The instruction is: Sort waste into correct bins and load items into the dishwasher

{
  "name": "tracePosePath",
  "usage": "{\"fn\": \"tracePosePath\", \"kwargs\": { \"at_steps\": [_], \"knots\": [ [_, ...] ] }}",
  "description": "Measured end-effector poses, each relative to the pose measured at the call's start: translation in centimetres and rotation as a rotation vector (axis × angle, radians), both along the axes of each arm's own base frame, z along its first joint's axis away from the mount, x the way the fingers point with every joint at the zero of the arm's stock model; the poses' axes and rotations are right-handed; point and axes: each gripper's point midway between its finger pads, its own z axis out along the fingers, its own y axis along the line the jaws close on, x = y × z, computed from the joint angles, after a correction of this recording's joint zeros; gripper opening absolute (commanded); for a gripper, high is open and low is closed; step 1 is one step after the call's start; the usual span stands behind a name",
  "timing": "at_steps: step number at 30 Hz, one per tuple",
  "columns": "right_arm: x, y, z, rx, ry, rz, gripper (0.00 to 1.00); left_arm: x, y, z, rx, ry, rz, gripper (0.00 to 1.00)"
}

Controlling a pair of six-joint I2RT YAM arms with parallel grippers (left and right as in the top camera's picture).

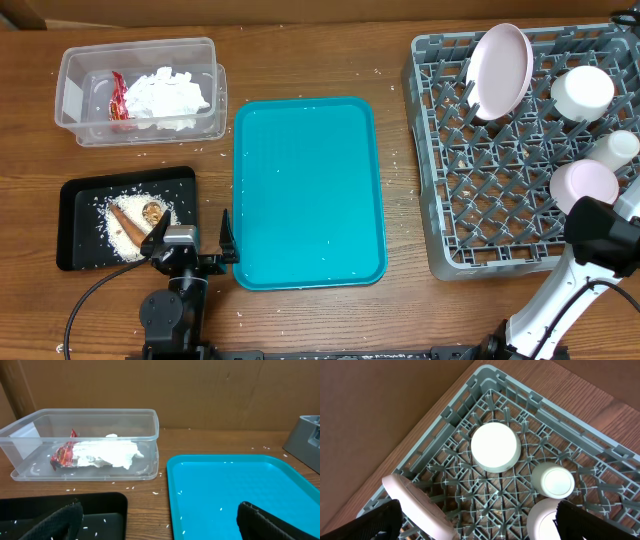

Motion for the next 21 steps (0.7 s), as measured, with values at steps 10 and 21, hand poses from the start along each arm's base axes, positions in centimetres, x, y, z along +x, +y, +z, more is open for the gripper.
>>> {"fn": "tracePosePath", "kwargs": {
  "at_steps": [10,21],
  "knots": [
    [0.2,0.4,0.0,0.000,0.000,0.010,1.00,0.0,0.0,0.0,0.000,0.000,0.000,1.00],
    [1.9,6.3,0.7,-0.054,0.005,0.124,1.00,0.0,0.0,0.0,0.000,0.000,0.000,1.00]
  ]
}}
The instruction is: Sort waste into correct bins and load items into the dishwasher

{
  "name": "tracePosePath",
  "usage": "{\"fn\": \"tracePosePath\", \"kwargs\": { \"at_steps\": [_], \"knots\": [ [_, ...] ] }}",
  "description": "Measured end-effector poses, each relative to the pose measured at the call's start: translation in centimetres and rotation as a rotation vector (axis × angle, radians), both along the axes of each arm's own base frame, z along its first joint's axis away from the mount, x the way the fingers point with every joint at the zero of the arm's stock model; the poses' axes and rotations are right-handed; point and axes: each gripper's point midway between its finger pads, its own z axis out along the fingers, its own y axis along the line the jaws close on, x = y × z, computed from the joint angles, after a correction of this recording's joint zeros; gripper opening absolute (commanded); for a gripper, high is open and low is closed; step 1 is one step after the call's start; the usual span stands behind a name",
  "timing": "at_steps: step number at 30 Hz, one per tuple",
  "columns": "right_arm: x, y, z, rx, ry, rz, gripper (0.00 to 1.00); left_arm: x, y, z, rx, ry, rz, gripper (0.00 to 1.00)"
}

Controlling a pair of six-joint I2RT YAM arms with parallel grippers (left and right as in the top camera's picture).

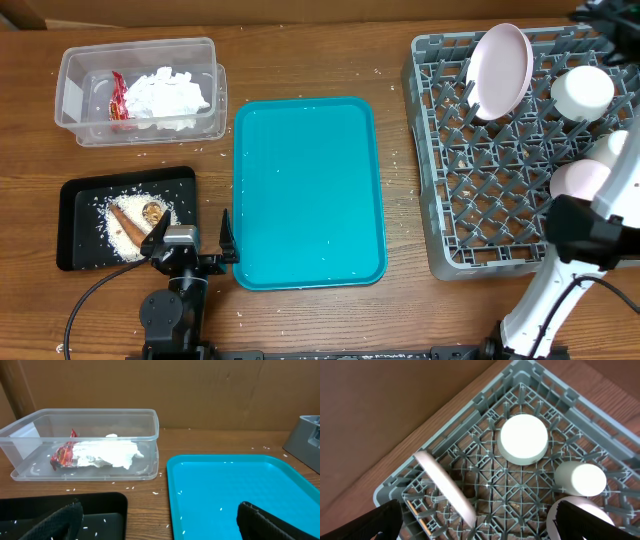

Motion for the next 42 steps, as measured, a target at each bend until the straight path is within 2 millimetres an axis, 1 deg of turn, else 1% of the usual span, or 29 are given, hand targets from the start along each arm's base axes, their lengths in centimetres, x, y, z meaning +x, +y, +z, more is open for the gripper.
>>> {"fn": "tracePosePath", "kwargs": {
  "at_steps": [3,5,8,10,11,13,16,19,21,23,25,26,28,30,32,35,36,40,42],
  "knots": [
    [-1.5,1.2,1.2,-0.051,0.017,0.002,1.00,0.0,0.0,0.0,0.000,0.000,0.000,1.00],
    [-2.5,1.4,2.9,-0.082,-0.015,-0.007,1.00,0.0,0.0,0.0,0.000,0.000,0.000,1.00],
    [-4.1,1.2,6.5,-0.124,-0.113,-0.031,1.00,0.0,0.0,0.0,0.000,0.000,0.000,1.00],
    [-5.1,1.1,9.9,-0.152,-0.220,-0.048,1.00,0.0,0.0,0.0,0.000,0.000,0.000,1.00],
    [-6.0,1.1,11.8,-0.165,-0.281,-0.056,1.00,0.0,0.0,0.0,0.000,0.000,0.000,1.00],
    [-7.0,1.2,14.7,-0.184,-0.379,-0.068,1.00,0.0,0.0,0.0,0.000,0.000,0.000,1.00],
    [-8.3,1.4,17.8,-0.200,-0.497,-0.074,1.00,0.0,0.0,0.0,0.000,0.000,0.000,1.00],
    [-8.1,2.0,19.2,-0.189,-0.580,-0.047,1.00,0.0,0.0,0.0,0.000,0.000,0.000,1.00],
    [-7.5,2.5,18.8,-0.171,-0.596,-0.018,1.00,0.0,0.0,0.0,0.000,0.000,0.000,1.00],
    [-6.8,3.0,17.5,-0.149,-0.587,0.012,1.00,0.0,0.0,0.0,0.000,0.000,0.000,1.00],
    [-6.3,3.3,15.2,-0.129,-0.553,0.031,1.00,0.0,0.0,0.0,0.000,0.000,0.000,1.00],
    [-6.1,3.5,13.1,-0.112,-0.516,0.043,1.00,0.0,0.0,0.0,0.000,0.000,0.000,1.00],
    [-5.7,3.6,11.9,-0.112,-0.541,0.051,1.00,0.0,0.0,0.0,0.001,0.000,0.001,1.00],
    [-6.5,3.9,9.3,-0.102,-0.524,0.058,1.00,0.0,0.0,0.0,0.001,-0.001,0.003,1.00],
    [-7.4,4.2,7.8,-0.101,-0.548,0.067,1.00,0.0,0.0,0.0,0.001,-0.001,0.003,1.00],
    [-9.0,5.0,6.9,-0.115,-0.660,0.083,1.00,0.0,0.0,0.0,0.001,-0.001,0.003,1.00],
    [-9.7,5.4,6.6,-0.118,-0.697,0.094,1.00,0.0,0.1,0.0,0.001,-0.001,0.003,1.00],
    [-12.8,7.5,3.9,-0.119,-0.826,0.147,1.00,0.0,0.0,0.0,0.001,-0.002,0.003,1.00],
    [-14.7,8.8,1.2,-0.109,-0.865,0.181,1.00,0.0,0.1,0.0,0.001,-0.002,0.003,1.00]
  ]
}}
